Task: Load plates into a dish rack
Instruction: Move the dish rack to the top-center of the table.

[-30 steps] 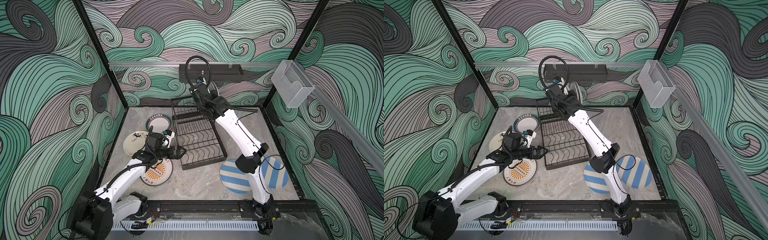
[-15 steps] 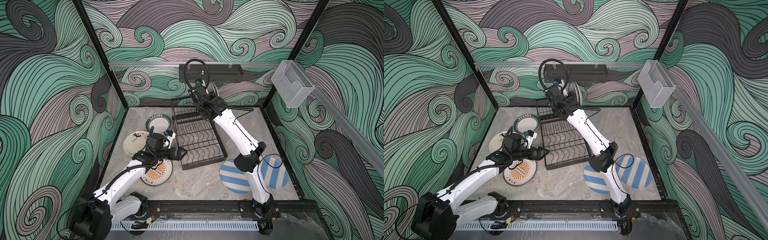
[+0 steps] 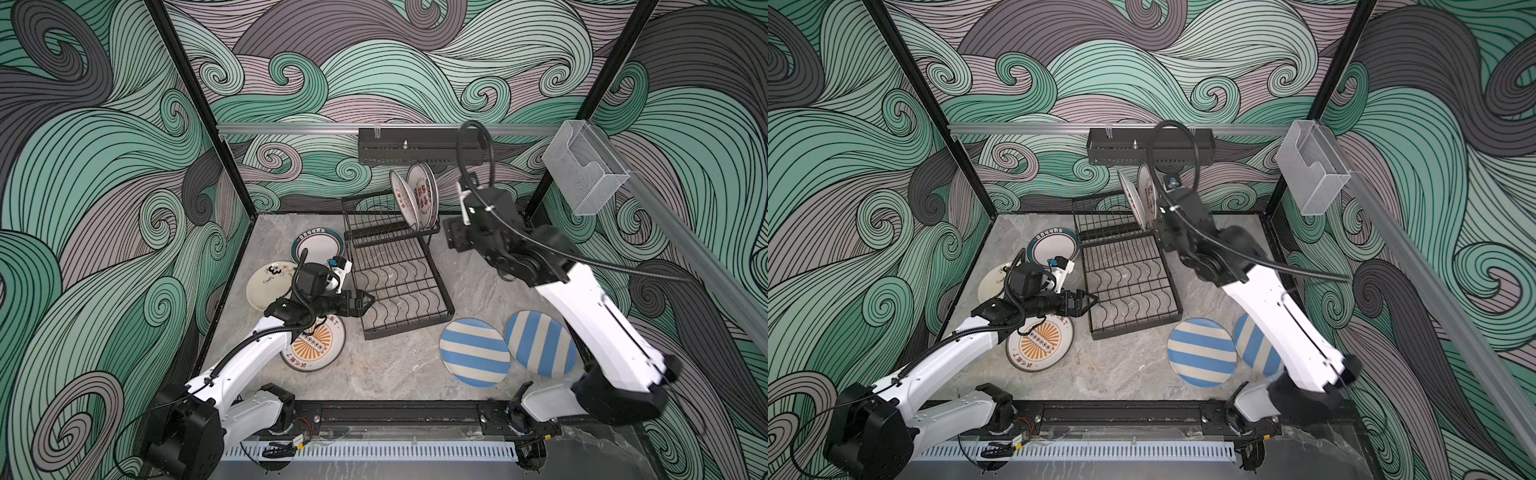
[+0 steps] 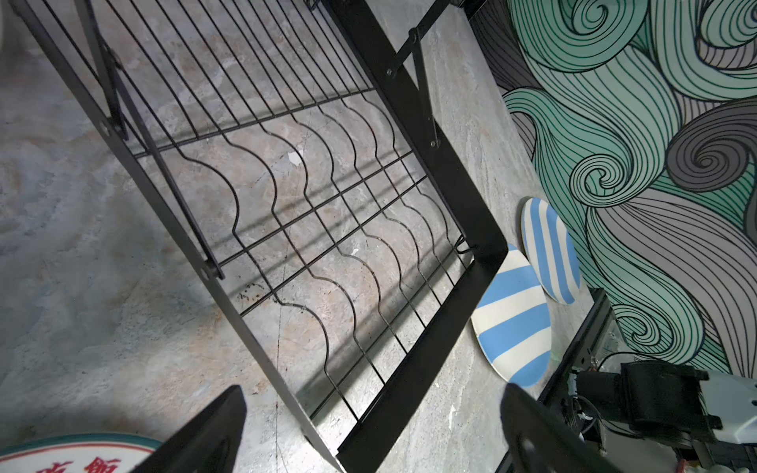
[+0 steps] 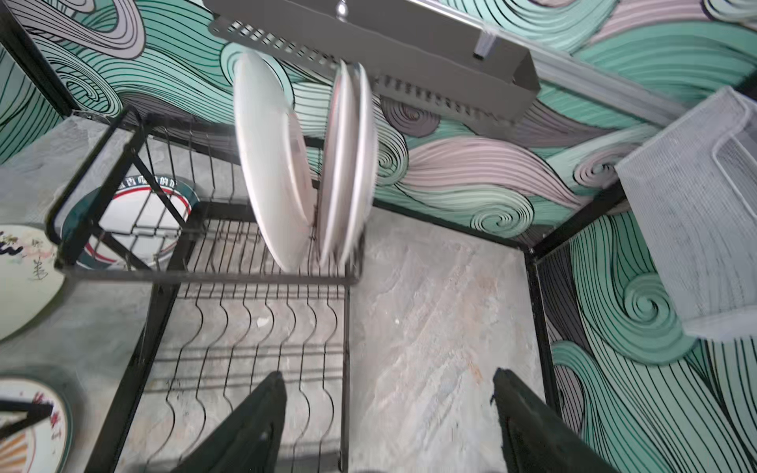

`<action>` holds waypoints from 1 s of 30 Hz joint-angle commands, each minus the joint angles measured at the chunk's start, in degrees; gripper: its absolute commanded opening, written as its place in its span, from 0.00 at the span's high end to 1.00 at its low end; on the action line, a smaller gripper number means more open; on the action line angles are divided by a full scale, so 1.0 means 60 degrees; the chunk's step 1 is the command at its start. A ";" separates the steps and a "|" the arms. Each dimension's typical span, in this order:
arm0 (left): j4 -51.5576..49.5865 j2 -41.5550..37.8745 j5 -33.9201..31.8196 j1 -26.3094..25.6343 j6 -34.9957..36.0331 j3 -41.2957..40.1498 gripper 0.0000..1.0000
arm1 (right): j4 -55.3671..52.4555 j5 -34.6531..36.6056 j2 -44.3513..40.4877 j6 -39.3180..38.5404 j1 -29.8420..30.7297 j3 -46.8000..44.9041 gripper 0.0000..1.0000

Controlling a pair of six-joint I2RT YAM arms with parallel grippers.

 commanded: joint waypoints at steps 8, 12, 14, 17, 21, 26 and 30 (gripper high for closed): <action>0.0261 0.0606 0.0497 -0.0998 -0.0028 0.0574 0.01 | -0.0940 -0.4000 -0.3302 0.3256 -0.2372 -0.6909 0.16; 0.0559 0.1035 0.0719 -0.1757 -0.0017 0.0798 0.01 | -0.0829 -0.4553 -0.3805 0.4024 -0.2919 -0.8731 0.16; 0.0537 0.1280 0.0801 -0.2141 0.0123 0.0940 0.01 | -0.0788 -0.4917 -0.3850 0.4397 -0.3231 -0.9369 0.17; 0.0533 0.1483 0.0922 -0.2539 0.0261 0.0958 0.01 | -0.0633 -0.5297 -0.3996 0.4976 -0.3389 -0.9888 0.21; 0.0699 0.1613 0.1241 -0.2969 0.0273 0.0806 0.01 | -0.0112 -0.5327 -0.4285 0.5871 -0.3530 -1.0622 0.20; 0.0894 0.1860 0.1164 -0.3419 0.0101 0.0337 0.01 | 0.1817 -0.6476 -0.4049 0.5993 -0.3666 -1.1274 0.21; 0.0990 0.1936 0.1019 -0.3497 -0.0103 -0.0183 0.01 | 0.3914 -0.8636 -0.3545 0.6016 -0.3653 -1.1821 0.21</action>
